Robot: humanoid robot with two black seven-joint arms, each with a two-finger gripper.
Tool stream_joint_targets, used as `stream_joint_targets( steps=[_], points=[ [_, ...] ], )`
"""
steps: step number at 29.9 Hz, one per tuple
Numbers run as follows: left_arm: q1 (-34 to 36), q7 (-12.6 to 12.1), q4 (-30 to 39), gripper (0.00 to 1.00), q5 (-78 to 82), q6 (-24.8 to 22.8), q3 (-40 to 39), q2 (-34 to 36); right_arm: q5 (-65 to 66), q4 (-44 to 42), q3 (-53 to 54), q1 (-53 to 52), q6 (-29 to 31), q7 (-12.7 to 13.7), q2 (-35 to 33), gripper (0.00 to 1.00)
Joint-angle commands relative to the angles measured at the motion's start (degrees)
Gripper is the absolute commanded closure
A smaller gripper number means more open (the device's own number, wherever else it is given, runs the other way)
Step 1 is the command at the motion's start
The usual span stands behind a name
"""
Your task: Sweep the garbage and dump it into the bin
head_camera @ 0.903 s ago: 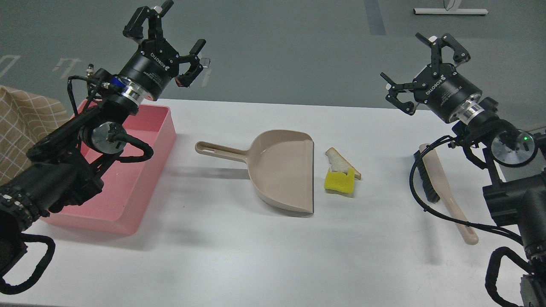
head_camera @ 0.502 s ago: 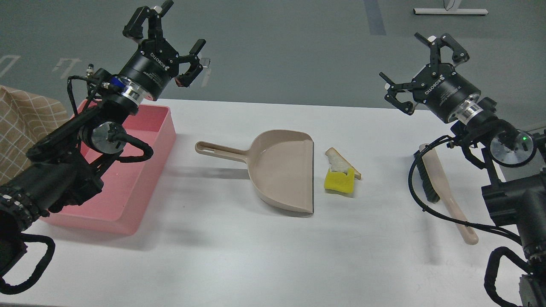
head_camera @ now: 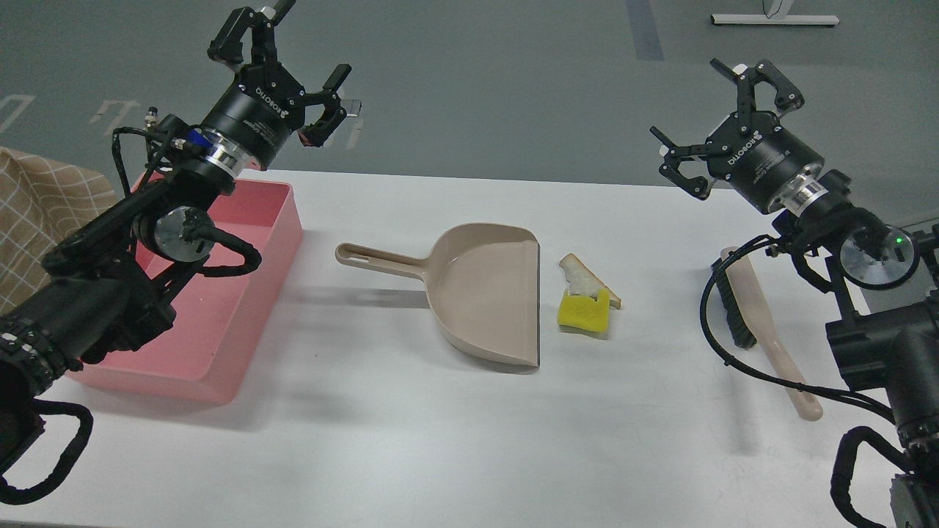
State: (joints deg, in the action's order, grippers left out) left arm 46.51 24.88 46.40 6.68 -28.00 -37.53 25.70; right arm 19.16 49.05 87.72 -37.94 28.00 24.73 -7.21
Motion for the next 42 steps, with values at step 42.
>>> stream_joint_targets(
  steps=[42],
  points=[
    [-0.19, 0.52, 0.09, 0.02, 1.06, 0.00, 0.18, -0.30, -0.09, 0.35, 0.00, -0.11, 0.00, 0.06, 0.71, 0.00]
  ],
)
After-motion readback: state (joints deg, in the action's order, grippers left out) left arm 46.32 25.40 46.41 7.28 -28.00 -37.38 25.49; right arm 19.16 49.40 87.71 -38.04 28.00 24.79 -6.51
